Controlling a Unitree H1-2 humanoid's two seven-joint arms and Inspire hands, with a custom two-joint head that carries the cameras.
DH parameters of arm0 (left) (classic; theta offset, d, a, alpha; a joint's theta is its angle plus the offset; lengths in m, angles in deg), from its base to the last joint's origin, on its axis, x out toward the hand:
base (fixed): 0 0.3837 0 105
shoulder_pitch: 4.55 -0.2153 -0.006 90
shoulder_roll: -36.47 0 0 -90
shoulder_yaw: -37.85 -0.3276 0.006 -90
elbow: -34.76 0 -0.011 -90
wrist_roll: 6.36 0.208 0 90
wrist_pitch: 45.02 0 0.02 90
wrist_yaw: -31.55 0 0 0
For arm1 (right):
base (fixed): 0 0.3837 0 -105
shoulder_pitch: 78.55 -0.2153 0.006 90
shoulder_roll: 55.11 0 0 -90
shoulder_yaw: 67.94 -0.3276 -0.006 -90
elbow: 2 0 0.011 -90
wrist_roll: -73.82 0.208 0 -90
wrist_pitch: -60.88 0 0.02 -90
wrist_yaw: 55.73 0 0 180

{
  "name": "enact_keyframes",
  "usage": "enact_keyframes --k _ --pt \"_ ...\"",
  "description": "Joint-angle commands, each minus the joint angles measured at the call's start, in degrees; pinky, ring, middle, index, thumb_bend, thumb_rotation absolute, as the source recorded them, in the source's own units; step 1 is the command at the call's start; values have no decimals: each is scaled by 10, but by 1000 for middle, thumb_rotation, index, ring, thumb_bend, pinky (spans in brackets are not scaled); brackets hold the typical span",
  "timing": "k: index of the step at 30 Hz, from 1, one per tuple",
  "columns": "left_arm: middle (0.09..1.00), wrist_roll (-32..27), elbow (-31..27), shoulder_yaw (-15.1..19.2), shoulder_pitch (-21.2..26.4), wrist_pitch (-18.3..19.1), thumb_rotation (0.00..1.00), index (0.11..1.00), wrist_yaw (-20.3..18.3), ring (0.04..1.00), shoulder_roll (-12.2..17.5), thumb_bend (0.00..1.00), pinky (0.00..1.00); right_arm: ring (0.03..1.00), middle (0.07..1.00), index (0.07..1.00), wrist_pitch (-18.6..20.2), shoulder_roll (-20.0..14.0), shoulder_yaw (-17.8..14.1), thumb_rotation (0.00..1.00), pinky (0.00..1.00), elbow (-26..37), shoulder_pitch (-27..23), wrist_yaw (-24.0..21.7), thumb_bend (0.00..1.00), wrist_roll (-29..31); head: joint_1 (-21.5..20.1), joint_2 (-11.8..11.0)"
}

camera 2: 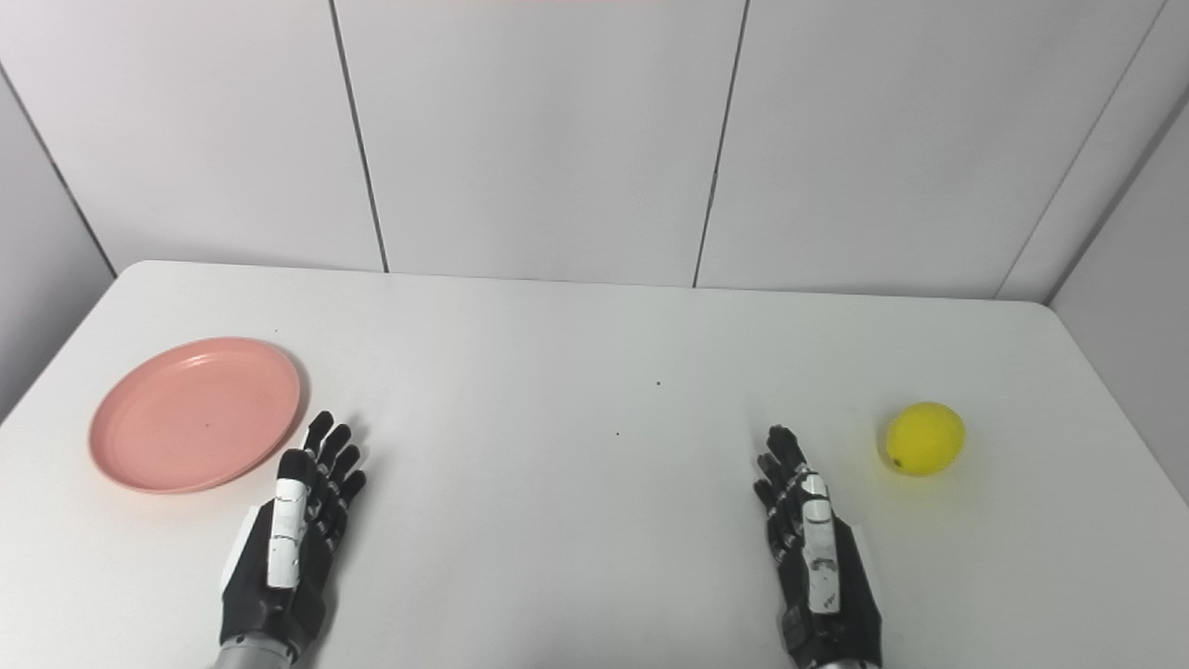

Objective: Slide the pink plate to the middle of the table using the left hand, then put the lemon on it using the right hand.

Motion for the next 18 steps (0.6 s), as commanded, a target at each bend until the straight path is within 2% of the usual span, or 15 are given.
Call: enact_keyframes --k 1,5,7,8,9,13,18 --pt "1000 0 -12 -2 -24 4 939 1000 -3 1000 5 789 1000 978 968 916 24 2 2 956 1000 3 0 -1 798 5 0 -1" --pt "1000 0 -9 -2 -24 3 934 1000 -4 1000 5 792 1000 974 964 912 22 3 1 956 1000 1 -1 1 794 4 11 -6" --pt "1000 3 -6 -4 -23 0 934 1000 -3 1000 3 790 1000 979 969 918 19 0 0 959 1000 -4 -2 -3 787 7 24 -10" --pt "998 5 -3 -5 -23 -2 934 1000 -1 1000 1 790 1000 979 970 921 17 -1 -2 963 1000 -6 -2 -5 779 10 44 -16" --pt "997 9 2 -8 -23 -6 935 1000 1 1000 -2 790 1000 978 970 922 13 -4 -5 964 1000 -10 -3 -9 777 15 64 -24" --pt "993 17 20 -17 -23 -26 926 1000 5 1000 -14 783 1000 987 978 939 3 -17 -13 987 1000 -24 -4 -23 751 29 95 -39" --pt "993 26 51 -29 -20 -61 916 1000 14 1000 -24 766 1000 988 973 945 -6 -24 -24 971 1000 -42 -6 -30 765 35 117 -58"
